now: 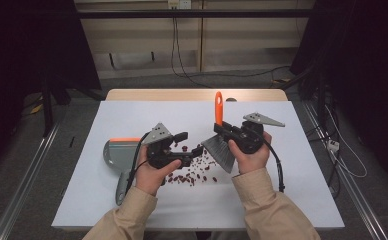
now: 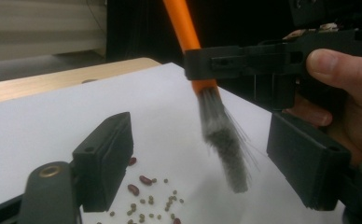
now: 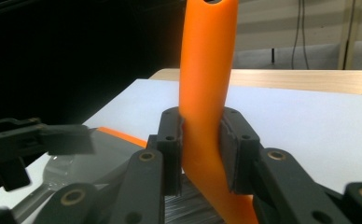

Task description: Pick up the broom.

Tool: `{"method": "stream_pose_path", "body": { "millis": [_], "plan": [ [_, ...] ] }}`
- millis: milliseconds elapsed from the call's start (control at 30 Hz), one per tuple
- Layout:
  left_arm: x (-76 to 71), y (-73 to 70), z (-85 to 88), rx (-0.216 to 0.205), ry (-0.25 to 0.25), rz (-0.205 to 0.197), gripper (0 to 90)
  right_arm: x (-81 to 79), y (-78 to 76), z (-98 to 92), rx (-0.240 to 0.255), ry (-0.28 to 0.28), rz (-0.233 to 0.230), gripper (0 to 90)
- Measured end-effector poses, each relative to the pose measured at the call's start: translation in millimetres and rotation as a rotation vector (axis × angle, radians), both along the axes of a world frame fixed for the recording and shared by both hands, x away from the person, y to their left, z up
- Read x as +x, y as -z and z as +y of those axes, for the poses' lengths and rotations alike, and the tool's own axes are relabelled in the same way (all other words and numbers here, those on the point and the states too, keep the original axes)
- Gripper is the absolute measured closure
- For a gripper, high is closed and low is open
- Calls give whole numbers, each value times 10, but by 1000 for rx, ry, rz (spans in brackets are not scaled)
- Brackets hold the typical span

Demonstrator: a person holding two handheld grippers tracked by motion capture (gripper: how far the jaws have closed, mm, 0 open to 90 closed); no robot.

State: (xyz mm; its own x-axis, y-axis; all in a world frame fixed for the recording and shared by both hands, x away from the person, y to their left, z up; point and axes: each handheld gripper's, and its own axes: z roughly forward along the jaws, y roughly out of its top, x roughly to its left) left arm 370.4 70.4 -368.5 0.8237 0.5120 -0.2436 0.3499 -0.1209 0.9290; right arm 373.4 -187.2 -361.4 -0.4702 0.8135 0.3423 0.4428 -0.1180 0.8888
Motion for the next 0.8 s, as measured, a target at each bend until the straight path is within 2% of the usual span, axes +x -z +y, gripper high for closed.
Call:
{"method": "stream_pose_path", "body": {
  "millis": [133, 233, 333, 367, 433, 467, 567, 667, 800],
  "plan": [
    [59, 70, -75, 15, -3, 41, 260, 19, -10, 116, 6, -17, -7, 719],
    [78, 98, -127, 7, 7, 50, 305, 31, -8, 184, -4, -25, -16, 719],
    [94, 116, -157, -1, -13, 73, 358, 42, -2, 236, 0, -40, -25, 719],
    [98, 124, -159, -5, -14, 73, 402, 40, -3, 253, -2, -44, -24, 719],
    [102, 136, -155, -11, -12, 83, 586, 37, -10, 283, -12, -49, -37, 718],
    [99, 139, -147, -10, -10, 84, 586, 37, -10, 283, -12, -49, -37, 718],
    [93, 134, -130, -9, 11, 86, 785, 42, -11, 278, 1, -60, -45, 718],
    [80, 122, -112, -8, 13, 85, 830, 22, -11, 277, -5, -73, -65, 717],
    [68, 102, -99, -11, 21, 87, 844, 17, -10, 244, 12, -111, -84, 711]
  ]
}}
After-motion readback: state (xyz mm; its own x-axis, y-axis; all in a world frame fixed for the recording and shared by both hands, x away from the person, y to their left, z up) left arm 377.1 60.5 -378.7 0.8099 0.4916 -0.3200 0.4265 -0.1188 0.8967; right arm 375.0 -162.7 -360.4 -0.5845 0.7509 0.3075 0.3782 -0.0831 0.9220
